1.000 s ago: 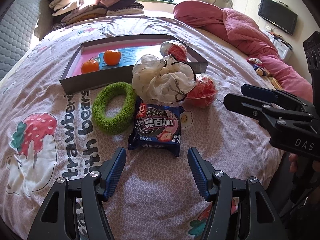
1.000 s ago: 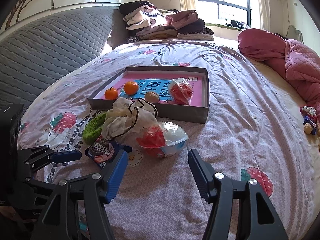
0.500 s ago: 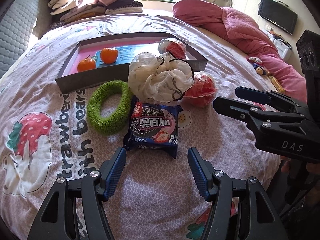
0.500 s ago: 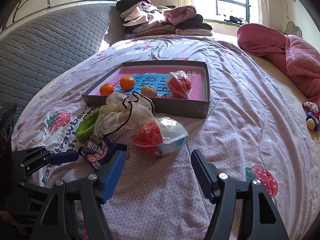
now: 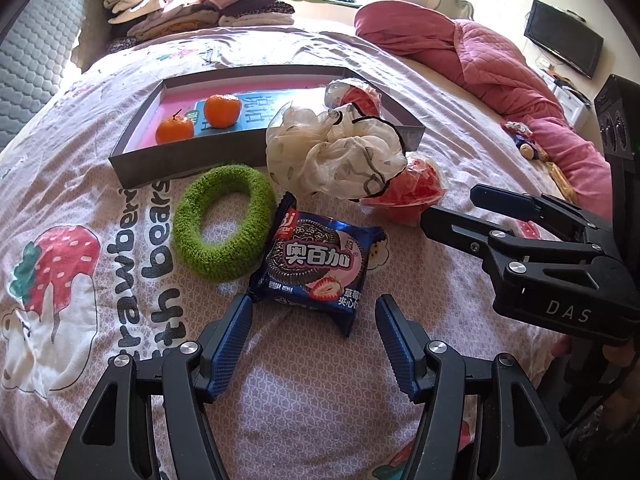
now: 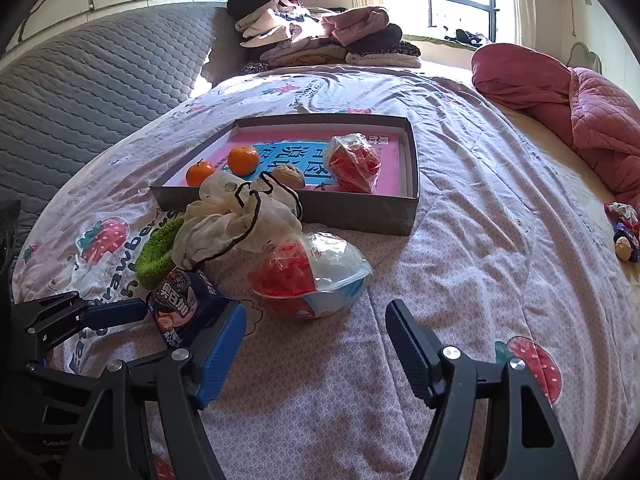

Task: Organize objects
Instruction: 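Move left tool toward the snack pack while right tool approaches the clear ball container, then close left tool on the snack pack while right tool grasps the clear ball container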

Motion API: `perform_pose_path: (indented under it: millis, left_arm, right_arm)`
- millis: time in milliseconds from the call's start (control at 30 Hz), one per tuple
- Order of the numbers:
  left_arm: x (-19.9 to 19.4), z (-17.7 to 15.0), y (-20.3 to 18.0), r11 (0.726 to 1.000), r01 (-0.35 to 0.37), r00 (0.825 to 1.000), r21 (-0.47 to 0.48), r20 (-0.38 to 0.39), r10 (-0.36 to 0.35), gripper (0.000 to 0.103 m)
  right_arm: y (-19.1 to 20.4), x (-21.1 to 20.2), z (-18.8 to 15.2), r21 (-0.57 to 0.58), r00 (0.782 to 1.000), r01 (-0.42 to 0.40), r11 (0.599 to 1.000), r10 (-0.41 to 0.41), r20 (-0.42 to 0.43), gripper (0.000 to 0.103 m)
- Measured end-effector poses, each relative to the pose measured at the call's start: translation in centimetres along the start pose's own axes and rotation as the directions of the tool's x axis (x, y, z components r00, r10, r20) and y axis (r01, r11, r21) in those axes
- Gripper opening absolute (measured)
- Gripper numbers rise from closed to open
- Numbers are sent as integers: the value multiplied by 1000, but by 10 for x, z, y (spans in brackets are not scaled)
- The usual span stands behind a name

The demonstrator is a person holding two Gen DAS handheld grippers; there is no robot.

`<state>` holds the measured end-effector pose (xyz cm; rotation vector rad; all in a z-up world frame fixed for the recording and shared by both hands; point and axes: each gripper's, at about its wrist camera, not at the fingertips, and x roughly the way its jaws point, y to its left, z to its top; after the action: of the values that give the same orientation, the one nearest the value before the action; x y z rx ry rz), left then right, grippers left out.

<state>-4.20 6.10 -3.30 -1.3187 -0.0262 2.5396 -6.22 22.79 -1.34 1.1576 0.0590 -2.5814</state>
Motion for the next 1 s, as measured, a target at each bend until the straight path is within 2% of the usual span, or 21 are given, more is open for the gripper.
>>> perform_pose_path:
  millis: [500,1000]
  left_arm:
    - [12,9,4,1000,-3,1000,8,16,3,66]
    - [19,13,4,999,35,998,15,43,-36,68]
  right_arm:
    - [-2,15,7,5,1000,-11,1000,11,-9,72]
    - [-16,40,16,131,995,-103,986,104,-7,74]
